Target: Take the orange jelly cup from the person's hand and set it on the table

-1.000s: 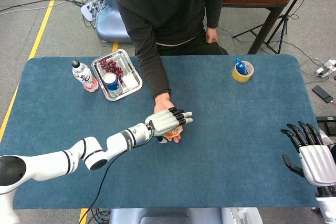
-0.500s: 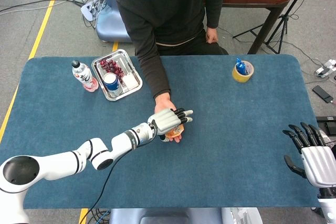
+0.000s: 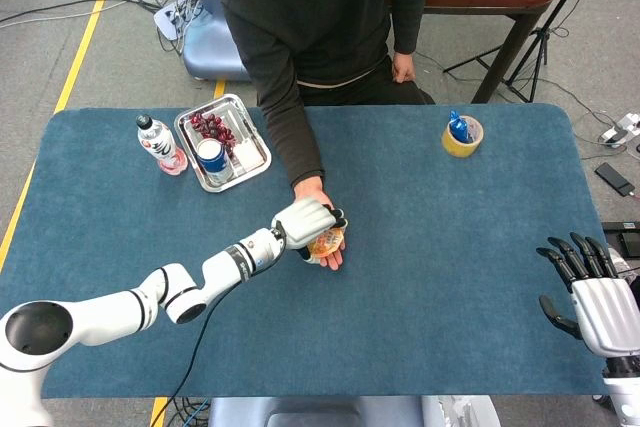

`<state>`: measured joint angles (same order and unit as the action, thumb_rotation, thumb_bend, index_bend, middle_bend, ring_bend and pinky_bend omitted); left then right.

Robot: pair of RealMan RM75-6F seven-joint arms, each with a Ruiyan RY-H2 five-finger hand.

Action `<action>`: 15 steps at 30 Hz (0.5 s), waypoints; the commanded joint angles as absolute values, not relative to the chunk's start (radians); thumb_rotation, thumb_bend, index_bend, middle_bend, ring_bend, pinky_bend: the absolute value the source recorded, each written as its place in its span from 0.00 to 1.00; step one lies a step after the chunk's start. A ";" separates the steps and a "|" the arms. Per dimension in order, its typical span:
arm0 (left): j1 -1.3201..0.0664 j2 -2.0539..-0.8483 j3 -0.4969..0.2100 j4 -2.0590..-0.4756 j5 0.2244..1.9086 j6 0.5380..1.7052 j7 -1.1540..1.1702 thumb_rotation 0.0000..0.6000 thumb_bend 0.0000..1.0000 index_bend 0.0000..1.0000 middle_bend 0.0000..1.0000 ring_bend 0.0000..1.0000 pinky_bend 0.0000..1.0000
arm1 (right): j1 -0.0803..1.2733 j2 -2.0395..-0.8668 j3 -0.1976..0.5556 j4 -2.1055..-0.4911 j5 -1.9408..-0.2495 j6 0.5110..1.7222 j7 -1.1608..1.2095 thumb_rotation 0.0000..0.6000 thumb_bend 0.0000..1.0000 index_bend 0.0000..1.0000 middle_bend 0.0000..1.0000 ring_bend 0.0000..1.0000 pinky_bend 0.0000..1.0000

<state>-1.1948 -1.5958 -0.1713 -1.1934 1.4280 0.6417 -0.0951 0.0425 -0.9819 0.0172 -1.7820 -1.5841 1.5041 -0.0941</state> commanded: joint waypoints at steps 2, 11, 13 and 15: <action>-1.144 -1.495 -0.148 -1.283 1.465 0.713 -0.102 1.00 0.17 0.43 0.33 0.41 0.63 | 0.041 -0.979 0.017 -1.788 -1.590 1.510 -0.099 1.00 0.30 0.20 0.13 0.00 0.08; -1.005 -1.310 -0.070 -1.426 1.437 0.797 -0.001 1.00 0.17 0.42 0.33 0.40 0.63 | 0.052 -0.978 0.021 -1.800 -1.602 1.502 -0.108 1.00 0.30 0.20 0.13 0.00 0.08; -0.983 -1.308 -0.049 -1.427 1.419 0.790 0.026 1.00 0.17 0.41 0.33 0.40 0.63 | 0.055 -0.979 0.021 -1.802 -1.607 1.500 -0.110 1.00 0.30 0.20 0.13 0.00 0.08; -0.971 -1.313 -0.038 -1.421 1.406 0.784 0.045 1.00 0.17 0.41 0.33 0.40 0.63 | 0.057 -0.978 0.021 -1.804 -1.609 1.498 -0.113 1.00 0.30 0.20 0.13 0.00 0.08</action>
